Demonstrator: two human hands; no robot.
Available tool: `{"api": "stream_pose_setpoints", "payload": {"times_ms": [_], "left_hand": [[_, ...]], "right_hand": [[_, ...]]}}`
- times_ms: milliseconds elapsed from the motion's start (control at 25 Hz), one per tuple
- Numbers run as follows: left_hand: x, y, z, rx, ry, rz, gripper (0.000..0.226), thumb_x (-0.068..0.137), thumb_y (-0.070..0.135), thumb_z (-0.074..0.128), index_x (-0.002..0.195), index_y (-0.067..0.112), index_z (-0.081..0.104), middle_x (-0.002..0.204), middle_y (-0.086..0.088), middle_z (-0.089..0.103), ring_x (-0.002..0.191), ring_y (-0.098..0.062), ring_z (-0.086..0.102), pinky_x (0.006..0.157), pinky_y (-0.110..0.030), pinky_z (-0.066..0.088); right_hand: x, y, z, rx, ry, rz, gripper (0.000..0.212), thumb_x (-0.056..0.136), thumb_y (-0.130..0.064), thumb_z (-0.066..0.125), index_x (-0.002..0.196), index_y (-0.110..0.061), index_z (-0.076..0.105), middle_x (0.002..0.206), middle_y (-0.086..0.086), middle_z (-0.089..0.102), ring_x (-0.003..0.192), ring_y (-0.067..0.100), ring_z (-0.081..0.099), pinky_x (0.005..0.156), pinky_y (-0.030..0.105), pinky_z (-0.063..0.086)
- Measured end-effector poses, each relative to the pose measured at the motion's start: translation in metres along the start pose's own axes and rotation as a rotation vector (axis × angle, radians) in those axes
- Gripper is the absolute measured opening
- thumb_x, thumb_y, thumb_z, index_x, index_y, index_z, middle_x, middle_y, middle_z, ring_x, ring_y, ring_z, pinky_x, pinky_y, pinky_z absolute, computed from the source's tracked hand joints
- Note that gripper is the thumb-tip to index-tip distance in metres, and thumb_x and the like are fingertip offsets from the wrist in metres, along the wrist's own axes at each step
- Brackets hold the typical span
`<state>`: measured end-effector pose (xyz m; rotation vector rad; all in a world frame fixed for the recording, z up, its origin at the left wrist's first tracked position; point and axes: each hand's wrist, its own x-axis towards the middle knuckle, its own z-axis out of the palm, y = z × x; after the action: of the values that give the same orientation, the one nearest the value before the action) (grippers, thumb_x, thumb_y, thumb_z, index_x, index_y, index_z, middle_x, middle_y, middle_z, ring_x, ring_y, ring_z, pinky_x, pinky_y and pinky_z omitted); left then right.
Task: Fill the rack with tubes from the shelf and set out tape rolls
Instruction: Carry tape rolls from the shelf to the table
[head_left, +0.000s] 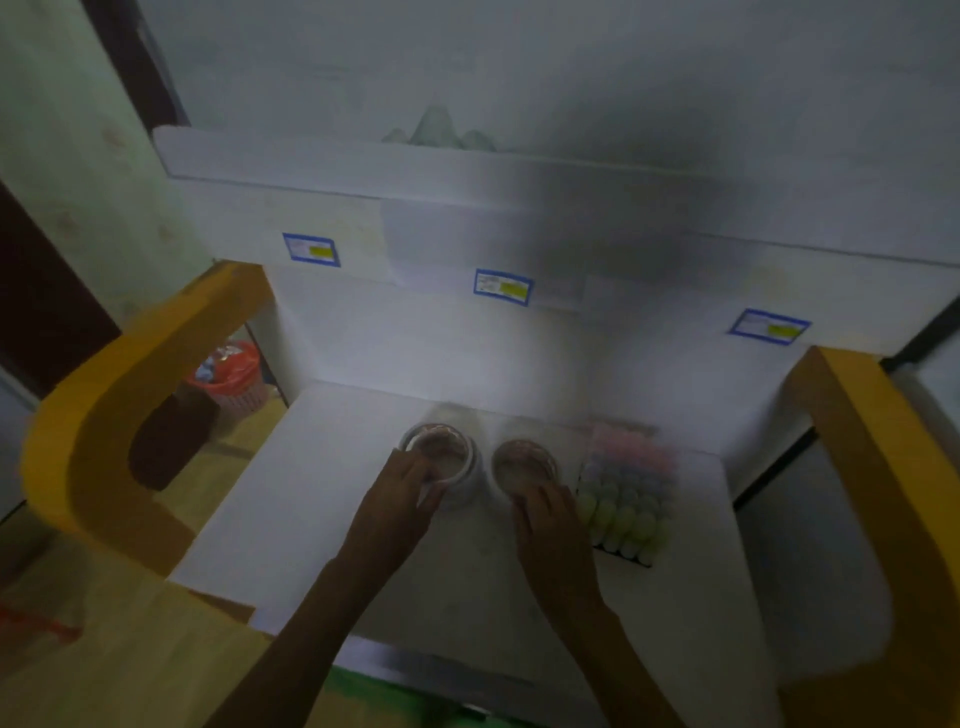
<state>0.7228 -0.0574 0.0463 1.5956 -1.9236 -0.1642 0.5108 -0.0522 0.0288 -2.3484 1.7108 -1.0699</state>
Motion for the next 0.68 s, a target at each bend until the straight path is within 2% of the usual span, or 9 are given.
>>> {"api": "stream_pose_setpoints", "payload": {"times_ms": [80, 160, 240, 360, 520, 600, 680], "left_hand": [[0.007, -0.009, 0.002, -0.022, -0.008, 0.065, 0.025, 0.089, 0.035, 0.049, 0.090, 0.012, 0.060, 0.091, -0.005, 0.059, 0.087, -0.021, 0.051, 0.074, -0.028, 0.043], [0.009, -0.016, 0.005, -0.043, -0.022, 0.125, 0.026, 0.091, 0.033, 0.049, 0.089, 0.011, 0.061, 0.091, -0.006, 0.060, 0.089, -0.021, 0.050, 0.080, -0.027, 0.041], [0.009, -0.021, 0.005, -0.067, -0.038, 0.162, 0.028, 0.091, 0.034, 0.048, 0.087, 0.010, 0.062, 0.089, -0.006, 0.060, 0.090, -0.021, 0.049, 0.080, -0.025, 0.040], [0.009, -0.024, 0.003, -0.096, -0.048, 0.184, 0.028, 0.090, 0.034, 0.047, 0.085, 0.011, 0.062, 0.088, -0.006, 0.060, 0.090, -0.020, 0.048, 0.078, -0.026, 0.039], [0.012, -0.022, 0.001, -0.106, -0.061, 0.197, 0.028, 0.088, 0.033, 0.045, 0.082, 0.012, 0.062, 0.086, -0.007, 0.062, 0.089, -0.019, 0.047, 0.080, -0.027, 0.038], [0.014, -0.024, 0.001, -0.081, -0.079, 0.231, 0.027, 0.087, 0.031, 0.045, 0.083, 0.012, 0.063, 0.088, -0.007, 0.063, 0.090, -0.023, 0.052, 0.088, -0.034, 0.038], [0.016, -0.024, 0.001, -0.058, -0.103, 0.256, 0.029, 0.086, 0.031, 0.046, 0.096, 0.012, 0.066, 0.101, -0.008, 0.066, 0.101, -0.027, 0.057, 0.101, -0.041, 0.031]], "right_hand": [[0.002, -0.003, 0.002, -0.023, 0.011, 0.014, 0.018, 0.093, -0.018, 0.046, 0.092, -0.010, 0.062, 0.090, 0.008, 0.058, 0.085, 0.025, 0.053, 0.071, 0.028, 0.041], [0.002, -0.005, 0.005, -0.036, 0.025, 0.016, 0.011, 0.091, -0.014, 0.051, 0.094, -0.011, 0.062, 0.090, 0.007, 0.059, 0.085, 0.023, 0.052, 0.070, 0.028, 0.044], [-0.001, -0.007, 0.008, -0.051, 0.034, 0.021, 0.007, 0.088, -0.009, 0.057, 0.092, -0.011, 0.062, 0.088, 0.006, 0.059, 0.084, 0.022, 0.050, 0.068, 0.028, 0.044], [-0.003, -0.009, 0.010, -0.082, 0.021, 0.024, 0.011, 0.089, -0.012, 0.053, 0.093, -0.011, 0.063, 0.089, 0.005, 0.060, 0.083, 0.022, 0.052, 0.066, 0.026, 0.044], [-0.003, -0.011, 0.008, -0.098, -0.016, 0.032, 0.017, 0.081, -0.003, 0.063, 0.095, -0.012, 0.064, 0.090, 0.004, 0.062, 0.083, 0.020, 0.053, 0.069, 0.022, 0.040], [-0.002, -0.014, 0.003, -0.086, -0.036, 0.040, 0.018, 0.082, -0.002, 0.064, 0.098, -0.010, 0.065, 0.094, 0.005, 0.063, 0.085, 0.023, 0.057, 0.072, 0.020, 0.041], [-0.004, -0.013, -0.006, -0.066, -0.022, 0.066, 0.023, 0.082, -0.003, 0.067, 0.105, -0.008, 0.065, 0.102, 0.007, 0.064, 0.094, 0.022, 0.059, 0.080, 0.024, 0.048]]}}
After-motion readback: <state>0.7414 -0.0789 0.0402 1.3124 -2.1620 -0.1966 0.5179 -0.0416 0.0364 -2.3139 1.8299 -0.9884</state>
